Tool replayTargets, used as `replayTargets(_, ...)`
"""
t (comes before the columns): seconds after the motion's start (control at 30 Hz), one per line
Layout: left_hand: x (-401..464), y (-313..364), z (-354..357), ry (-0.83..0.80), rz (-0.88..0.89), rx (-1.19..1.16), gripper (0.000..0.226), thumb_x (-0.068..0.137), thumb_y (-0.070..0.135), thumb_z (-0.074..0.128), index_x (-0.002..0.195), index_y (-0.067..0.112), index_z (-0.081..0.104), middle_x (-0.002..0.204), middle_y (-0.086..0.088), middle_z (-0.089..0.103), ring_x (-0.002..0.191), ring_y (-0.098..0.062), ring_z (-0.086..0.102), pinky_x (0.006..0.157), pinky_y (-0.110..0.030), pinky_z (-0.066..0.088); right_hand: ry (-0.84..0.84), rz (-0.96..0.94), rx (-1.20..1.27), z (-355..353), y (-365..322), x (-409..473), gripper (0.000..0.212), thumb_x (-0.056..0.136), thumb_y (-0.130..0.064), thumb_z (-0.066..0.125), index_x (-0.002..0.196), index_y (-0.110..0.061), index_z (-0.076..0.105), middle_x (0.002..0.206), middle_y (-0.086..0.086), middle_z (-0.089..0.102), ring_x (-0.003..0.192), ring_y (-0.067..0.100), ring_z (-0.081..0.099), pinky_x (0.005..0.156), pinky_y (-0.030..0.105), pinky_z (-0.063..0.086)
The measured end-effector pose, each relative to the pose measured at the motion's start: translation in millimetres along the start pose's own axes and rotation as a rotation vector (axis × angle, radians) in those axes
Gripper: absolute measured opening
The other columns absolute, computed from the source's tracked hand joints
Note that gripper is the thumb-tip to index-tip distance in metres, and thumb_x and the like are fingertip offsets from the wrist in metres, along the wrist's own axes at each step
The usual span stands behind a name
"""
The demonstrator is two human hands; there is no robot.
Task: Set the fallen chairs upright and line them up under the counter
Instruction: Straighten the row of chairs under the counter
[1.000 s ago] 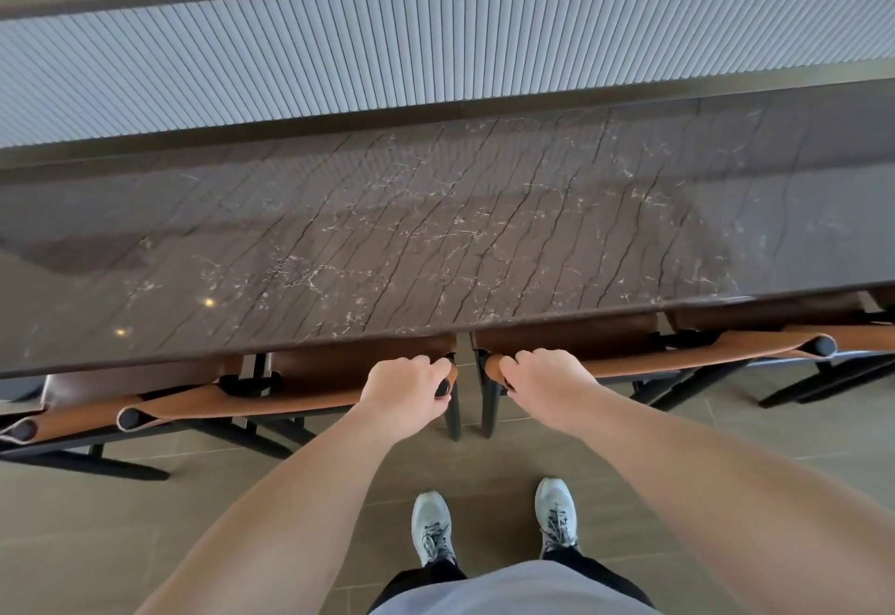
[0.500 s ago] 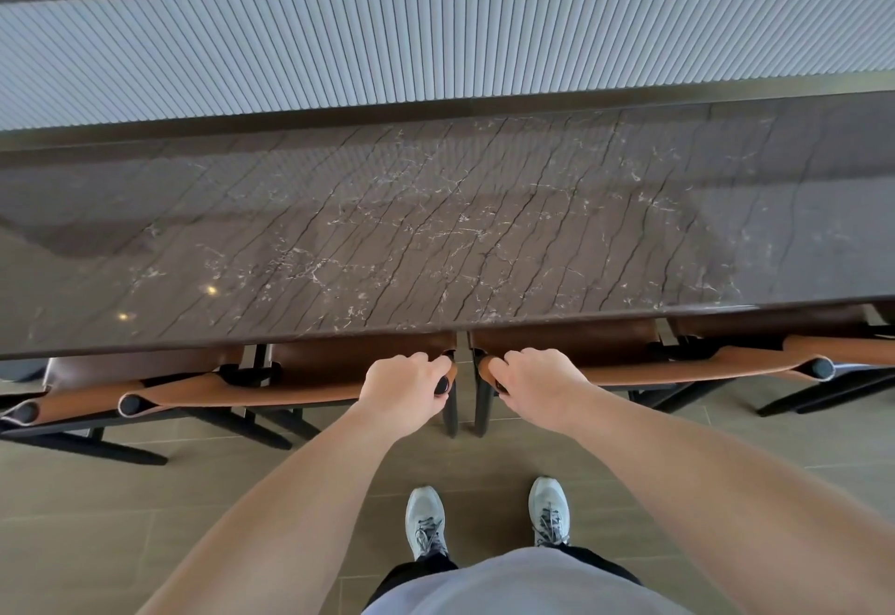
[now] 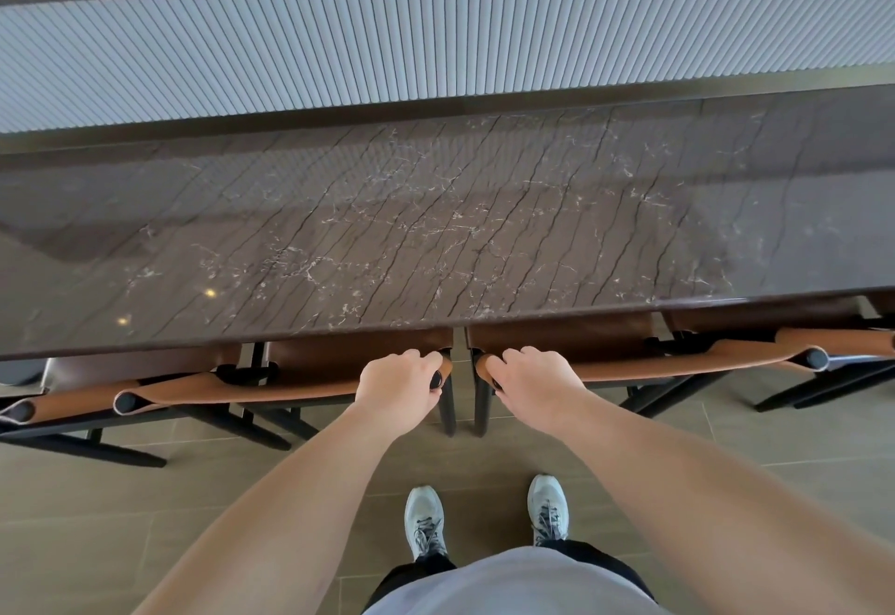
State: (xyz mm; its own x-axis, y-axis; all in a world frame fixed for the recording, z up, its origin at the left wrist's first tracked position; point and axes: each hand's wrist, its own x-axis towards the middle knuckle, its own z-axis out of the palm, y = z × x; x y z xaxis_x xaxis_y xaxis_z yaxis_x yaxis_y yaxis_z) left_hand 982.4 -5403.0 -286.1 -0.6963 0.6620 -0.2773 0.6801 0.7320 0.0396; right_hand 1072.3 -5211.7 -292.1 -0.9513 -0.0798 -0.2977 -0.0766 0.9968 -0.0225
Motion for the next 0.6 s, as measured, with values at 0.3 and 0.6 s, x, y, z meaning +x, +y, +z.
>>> replayTargets(0.3,-8,14,-10,0.011,-0.204,-0.539,0.037,0.091,0.037,0.061,0.127,0.028,0.057,0.114,0.006,0.059,0.099,-0.015,0.056,0.075,-0.027,0.045,0.003,0.070,0.055,-4,-6,-1,0.025,0.097,-0.031,0.055,0.118,-0.020,0.051,0.106,0.002,0.057,0.096,0.027,0.056,0.060,0.035,0.038)
replayTargets(0.6,1,35,-53,0.053,-0.369,-1.422,0.017,0.092,0.036,0.055,0.103,0.030,0.065,0.103,0.008,0.069,0.101,-0.011,0.063,0.086,-0.034,0.051,0.086,0.544,0.856,-32,-19,-7,0.037,0.093,-0.039,0.055,0.127,-0.025,0.056,0.119,-0.006,0.057,0.098,0.013,0.059,0.076,0.028,0.045)
